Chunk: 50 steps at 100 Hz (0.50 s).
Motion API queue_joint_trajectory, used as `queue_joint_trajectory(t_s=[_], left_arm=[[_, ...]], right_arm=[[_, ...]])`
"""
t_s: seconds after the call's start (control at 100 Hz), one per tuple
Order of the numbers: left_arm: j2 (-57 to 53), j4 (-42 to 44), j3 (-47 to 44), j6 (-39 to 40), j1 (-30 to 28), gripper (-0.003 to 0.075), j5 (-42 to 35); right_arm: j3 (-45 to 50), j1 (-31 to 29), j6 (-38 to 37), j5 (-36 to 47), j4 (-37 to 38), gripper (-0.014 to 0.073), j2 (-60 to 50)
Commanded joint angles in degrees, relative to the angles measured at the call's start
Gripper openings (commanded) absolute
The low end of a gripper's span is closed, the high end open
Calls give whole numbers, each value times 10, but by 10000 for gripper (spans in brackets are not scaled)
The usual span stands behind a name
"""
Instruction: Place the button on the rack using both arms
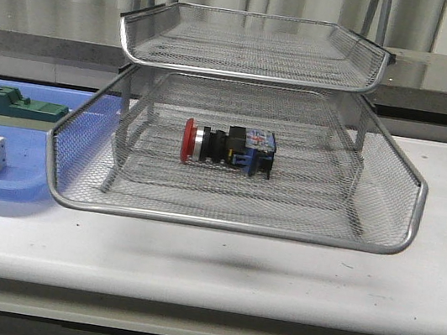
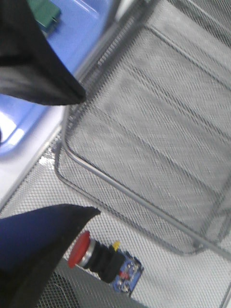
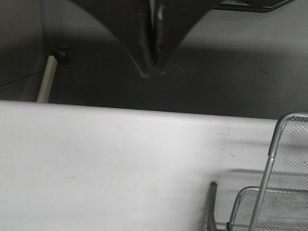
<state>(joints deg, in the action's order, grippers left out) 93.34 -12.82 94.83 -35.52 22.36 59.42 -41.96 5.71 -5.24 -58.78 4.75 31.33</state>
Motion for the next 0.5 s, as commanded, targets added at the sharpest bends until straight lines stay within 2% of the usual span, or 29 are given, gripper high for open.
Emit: queue_joint_trajectory(t_s=[0.0, 0.16, 0.37, 0.49], left_arm=[[-57, -19, -8, 17, -39, 429, -13], [-134, -35, -101, 32, -106, 408, -38], [-272, -55, -268, 33, -168, 404, -152], [-360, -70, -365, 46, -195, 404, -243]], right_arm=[[-19, -2, 3, 30, 8, -71, 2], [-19, -2, 3, 30, 8, -71, 2], [-19, -2, 3, 30, 8, -71, 2], [-19, -2, 3, 30, 8, -71, 2]])
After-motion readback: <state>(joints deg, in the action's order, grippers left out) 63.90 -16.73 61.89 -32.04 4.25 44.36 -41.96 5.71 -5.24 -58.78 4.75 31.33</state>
